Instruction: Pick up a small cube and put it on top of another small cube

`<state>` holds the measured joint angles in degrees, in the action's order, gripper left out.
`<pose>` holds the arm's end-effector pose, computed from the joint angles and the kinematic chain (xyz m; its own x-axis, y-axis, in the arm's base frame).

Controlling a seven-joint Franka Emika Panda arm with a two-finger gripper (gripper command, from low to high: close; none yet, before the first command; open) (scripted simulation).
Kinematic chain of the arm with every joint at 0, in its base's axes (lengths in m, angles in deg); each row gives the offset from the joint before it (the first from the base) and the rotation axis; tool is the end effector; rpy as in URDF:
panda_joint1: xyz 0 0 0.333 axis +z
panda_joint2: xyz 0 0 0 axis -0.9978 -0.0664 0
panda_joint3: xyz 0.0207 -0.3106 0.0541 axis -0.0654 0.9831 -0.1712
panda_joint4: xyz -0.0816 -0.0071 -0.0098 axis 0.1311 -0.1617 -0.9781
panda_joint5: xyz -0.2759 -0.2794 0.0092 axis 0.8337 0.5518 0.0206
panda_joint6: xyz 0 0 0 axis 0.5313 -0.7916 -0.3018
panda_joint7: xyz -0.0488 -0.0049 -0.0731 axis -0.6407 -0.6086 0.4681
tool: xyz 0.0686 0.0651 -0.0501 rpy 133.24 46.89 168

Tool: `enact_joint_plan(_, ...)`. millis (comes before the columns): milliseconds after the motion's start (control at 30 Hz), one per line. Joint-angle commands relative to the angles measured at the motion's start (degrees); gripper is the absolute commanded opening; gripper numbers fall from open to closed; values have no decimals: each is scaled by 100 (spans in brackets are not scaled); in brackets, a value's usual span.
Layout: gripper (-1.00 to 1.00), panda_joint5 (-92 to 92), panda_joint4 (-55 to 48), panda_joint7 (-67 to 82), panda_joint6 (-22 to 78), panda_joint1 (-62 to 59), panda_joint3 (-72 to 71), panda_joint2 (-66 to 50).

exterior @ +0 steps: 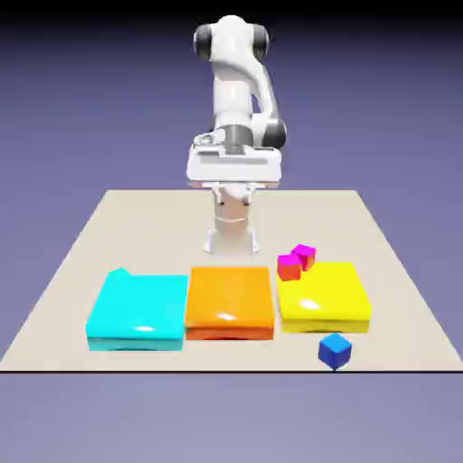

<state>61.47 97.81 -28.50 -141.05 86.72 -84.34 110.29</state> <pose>0.4011 0.0139 0.4537 0.5619 -0.6460 0.5166 -0.4679 -0.7633 -0.4454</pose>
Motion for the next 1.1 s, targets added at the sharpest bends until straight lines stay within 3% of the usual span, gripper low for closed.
enact_joint_plan(0,0,83,-180,-30,192,-14,-103,-208)
enact_joint_plan(1067,0,2732,-5916,-988,6322,-449,-3382,-6853)
